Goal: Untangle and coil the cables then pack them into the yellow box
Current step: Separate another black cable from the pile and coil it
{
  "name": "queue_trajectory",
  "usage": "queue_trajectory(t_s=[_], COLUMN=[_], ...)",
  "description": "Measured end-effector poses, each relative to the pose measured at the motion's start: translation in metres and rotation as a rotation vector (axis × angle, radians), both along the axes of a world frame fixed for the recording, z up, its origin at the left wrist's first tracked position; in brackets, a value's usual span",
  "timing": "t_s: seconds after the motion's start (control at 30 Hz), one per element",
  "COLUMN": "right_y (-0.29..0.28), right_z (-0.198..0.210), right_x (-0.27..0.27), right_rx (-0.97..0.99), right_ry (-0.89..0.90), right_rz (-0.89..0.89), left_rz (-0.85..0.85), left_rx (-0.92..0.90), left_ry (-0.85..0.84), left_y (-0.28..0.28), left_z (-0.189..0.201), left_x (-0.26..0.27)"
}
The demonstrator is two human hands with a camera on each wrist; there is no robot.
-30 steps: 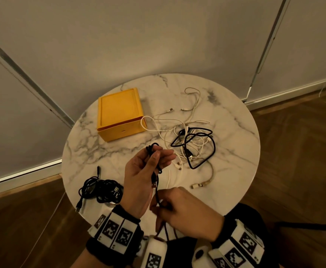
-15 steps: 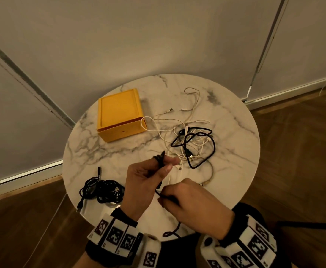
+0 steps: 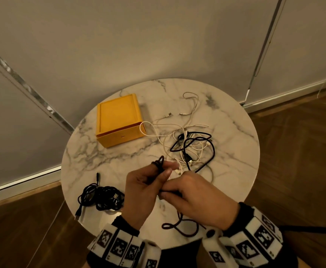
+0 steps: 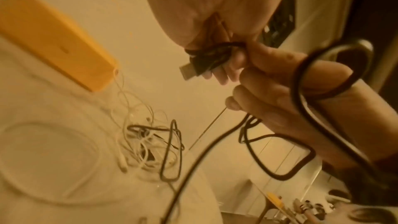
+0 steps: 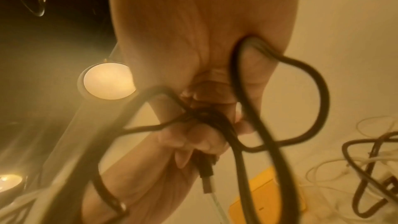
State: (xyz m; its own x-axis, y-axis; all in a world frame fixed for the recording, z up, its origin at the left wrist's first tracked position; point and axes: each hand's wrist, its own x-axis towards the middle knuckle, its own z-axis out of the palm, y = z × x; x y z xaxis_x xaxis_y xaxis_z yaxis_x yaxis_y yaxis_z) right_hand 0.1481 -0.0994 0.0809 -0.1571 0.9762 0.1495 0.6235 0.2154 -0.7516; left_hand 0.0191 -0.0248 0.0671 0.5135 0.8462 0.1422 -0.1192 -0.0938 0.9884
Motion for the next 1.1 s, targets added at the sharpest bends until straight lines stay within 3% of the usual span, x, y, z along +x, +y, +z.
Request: queue_trajectory(t_s=[0.1,0.27,0.4,0.53,0.67,0.83,0.93,1.0,1.1], right_y=[0.001,-0.001,0.001,0.005,0.01,0.008,0.006,0.004,-0.001], right_z=[0.0,-0.002,-0.006,-0.005,-0.003,-0.002,-0.01,-0.019,-0.033], right_x=[0.015,0.026,0.027,0.034,0.037,0.045,0.053,0.06,0.066], right_rx=[0.017,-0.01,0.028,0.009,-0.036,-0.274,-0.3,-0.252,-0.25], right_ry=[0.03,-0.014,-0.162,-0.088,-0.09,0.308,0.485,0.553,0.513], right_rz=[-0.035,-0.021,-0.034,-0.12,-0.084,-0.06,-0.13,-0.21,-0.255], left_rz=[-0.11,-0.277,-0.427,-0.435,-0.454,-0.412,-0.29,-0.228,-0.172], left_rx=[0.095,0.405,0.205,0.003,-0.117,-0.315,-0.486,-0.59,-0.683], left_ry=[0.161,0.468,0.483,0.454,0.395,0.256,0.173,0.125,0.083], left_y=[0.008,0.006,0.006,0.008,0.007,0.013,0.022,0.027,0.029], left_z=[-0.002,-0.002,-0.002,-0.006,-0.004,0.0,0.002,0.003,0.004], left_x=[-0.005,-0.012,-0.016,-0.025,-0.031,-0.043,-0.049,-0.052,-0.054])
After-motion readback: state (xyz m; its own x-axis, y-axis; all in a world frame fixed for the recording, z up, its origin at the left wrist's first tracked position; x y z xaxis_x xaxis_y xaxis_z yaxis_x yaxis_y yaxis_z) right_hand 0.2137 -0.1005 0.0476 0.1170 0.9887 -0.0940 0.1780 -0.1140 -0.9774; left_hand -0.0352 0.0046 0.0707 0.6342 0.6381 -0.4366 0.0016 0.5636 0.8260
